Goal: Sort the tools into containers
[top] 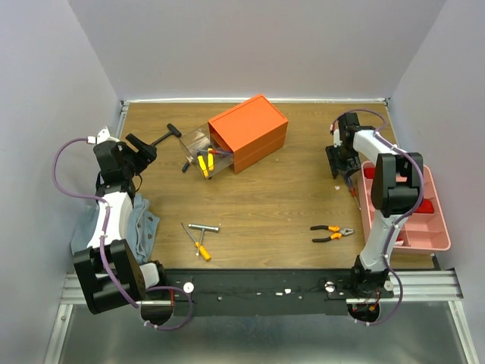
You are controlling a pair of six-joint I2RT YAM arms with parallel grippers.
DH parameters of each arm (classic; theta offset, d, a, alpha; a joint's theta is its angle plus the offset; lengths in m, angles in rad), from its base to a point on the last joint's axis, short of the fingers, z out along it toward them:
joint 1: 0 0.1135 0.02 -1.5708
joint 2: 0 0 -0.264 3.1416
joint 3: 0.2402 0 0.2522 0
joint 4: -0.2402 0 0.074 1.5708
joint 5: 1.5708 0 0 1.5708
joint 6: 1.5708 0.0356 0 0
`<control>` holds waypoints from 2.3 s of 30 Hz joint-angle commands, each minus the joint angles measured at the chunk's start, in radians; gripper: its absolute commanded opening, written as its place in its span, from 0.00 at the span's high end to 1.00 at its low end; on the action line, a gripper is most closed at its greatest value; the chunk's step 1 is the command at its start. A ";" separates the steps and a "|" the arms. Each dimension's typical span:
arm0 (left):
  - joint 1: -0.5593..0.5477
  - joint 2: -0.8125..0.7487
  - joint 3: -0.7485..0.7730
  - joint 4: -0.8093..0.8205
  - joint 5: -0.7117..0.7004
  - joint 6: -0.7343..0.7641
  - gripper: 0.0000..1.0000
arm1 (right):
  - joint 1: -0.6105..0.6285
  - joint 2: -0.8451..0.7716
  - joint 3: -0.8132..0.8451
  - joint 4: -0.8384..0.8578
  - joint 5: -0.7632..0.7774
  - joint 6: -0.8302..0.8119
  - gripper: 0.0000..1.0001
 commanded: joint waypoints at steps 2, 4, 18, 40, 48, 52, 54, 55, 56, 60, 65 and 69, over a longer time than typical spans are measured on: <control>0.012 0.004 0.023 -0.013 -0.017 0.020 0.18 | -0.008 0.026 -0.009 -0.049 -0.020 0.015 0.40; 0.012 0.004 0.023 -0.014 -0.018 0.019 0.18 | -0.008 0.026 -0.003 -0.052 -0.026 0.018 0.47; 0.012 -0.004 0.015 -0.007 -0.026 0.000 0.18 | 0.185 -0.088 0.277 -0.101 -0.343 0.120 0.99; 0.016 -0.030 -0.026 -0.045 -0.002 0.040 0.19 | 0.564 0.283 1.028 0.236 -0.784 0.409 0.99; 0.009 -0.044 -0.077 -0.042 0.026 0.034 0.20 | 0.610 0.400 1.146 0.341 -0.769 0.472 0.99; 0.009 -0.070 -0.106 -0.042 0.020 0.033 0.20 | 0.614 0.417 1.128 0.331 -0.765 0.492 0.99; 0.011 -0.076 -0.117 -0.045 0.025 0.028 0.19 | 0.614 0.425 1.130 0.330 -0.729 0.489 0.99; 0.009 -0.079 -0.119 -0.047 0.025 0.030 0.19 | 0.614 0.437 1.130 0.330 -0.715 0.483 0.99; 0.009 -0.080 -0.119 -0.047 0.021 0.031 0.19 | 0.614 0.443 1.131 0.330 -0.692 0.481 0.99; 0.011 -0.070 -0.108 -0.041 0.020 0.030 0.19 | 0.617 0.481 1.133 0.319 -0.646 0.467 0.99; 0.009 -0.047 -0.077 -0.044 0.018 0.017 0.19 | 0.621 0.465 1.122 0.278 -0.644 0.415 0.55; 0.008 -0.045 -0.069 -0.034 0.015 0.004 0.20 | 0.621 0.379 1.076 0.246 -0.623 0.352 0.42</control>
